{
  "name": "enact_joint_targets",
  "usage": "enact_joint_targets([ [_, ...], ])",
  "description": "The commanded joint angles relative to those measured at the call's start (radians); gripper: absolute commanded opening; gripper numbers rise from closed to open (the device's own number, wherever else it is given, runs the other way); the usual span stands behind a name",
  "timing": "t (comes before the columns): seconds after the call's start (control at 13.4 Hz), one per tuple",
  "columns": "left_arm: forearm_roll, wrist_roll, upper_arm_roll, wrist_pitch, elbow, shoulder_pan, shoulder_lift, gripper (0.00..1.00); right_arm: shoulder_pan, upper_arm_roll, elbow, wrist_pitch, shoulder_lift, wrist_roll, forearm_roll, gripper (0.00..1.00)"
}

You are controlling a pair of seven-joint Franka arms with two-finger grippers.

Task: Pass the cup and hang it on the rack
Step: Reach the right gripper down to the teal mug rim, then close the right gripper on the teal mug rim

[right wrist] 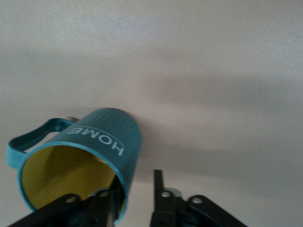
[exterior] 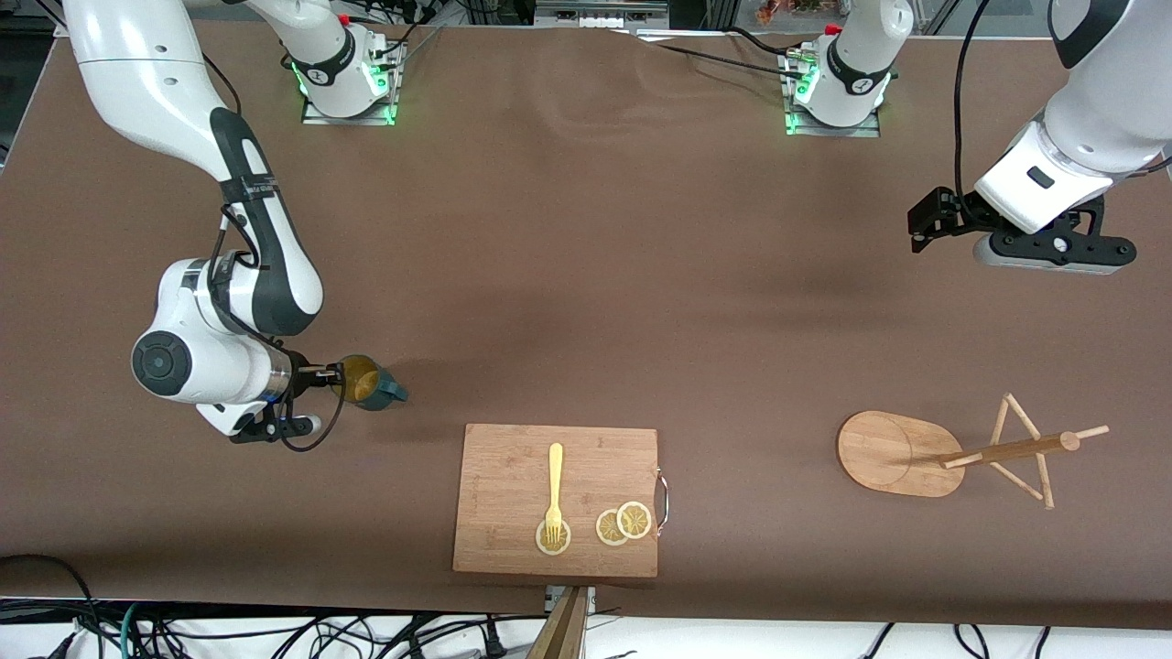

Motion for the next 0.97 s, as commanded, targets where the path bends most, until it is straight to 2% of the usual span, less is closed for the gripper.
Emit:
enact_joint_targets([
  [0.0, -0.002, 0.003, -0.002, -0.023, 0.018, -0.001, -0.004, 1.00, 0.008, 0.003, -0.004, -0.003, -0.003, 0.015, 0.021, 0.02],
  [0.45, -0.002, 0.003, -0.002, -0.023, 0.018, -0.001, -0.004, 1.00, 0.080, 0.003, 0.013, -0.013, -0.016, 0.015, 0.019, 0.00],
  [0.67, -0.002, 0.003, -0.002, -0.023, 0.018, -0.001, -0.004, 1.00, 0.184, 0.004, 0.040, -0.021, -0.030, 0.126, 0.019, 0.00],
  [0.9, -0.002, 0.003, -0.002, -0.023, 0.018, -0.001, -0.004, 1.00, 0.338, 0.004, 0.131, -0.079, -0.009, 0.338, 0.015, 0.00],
])
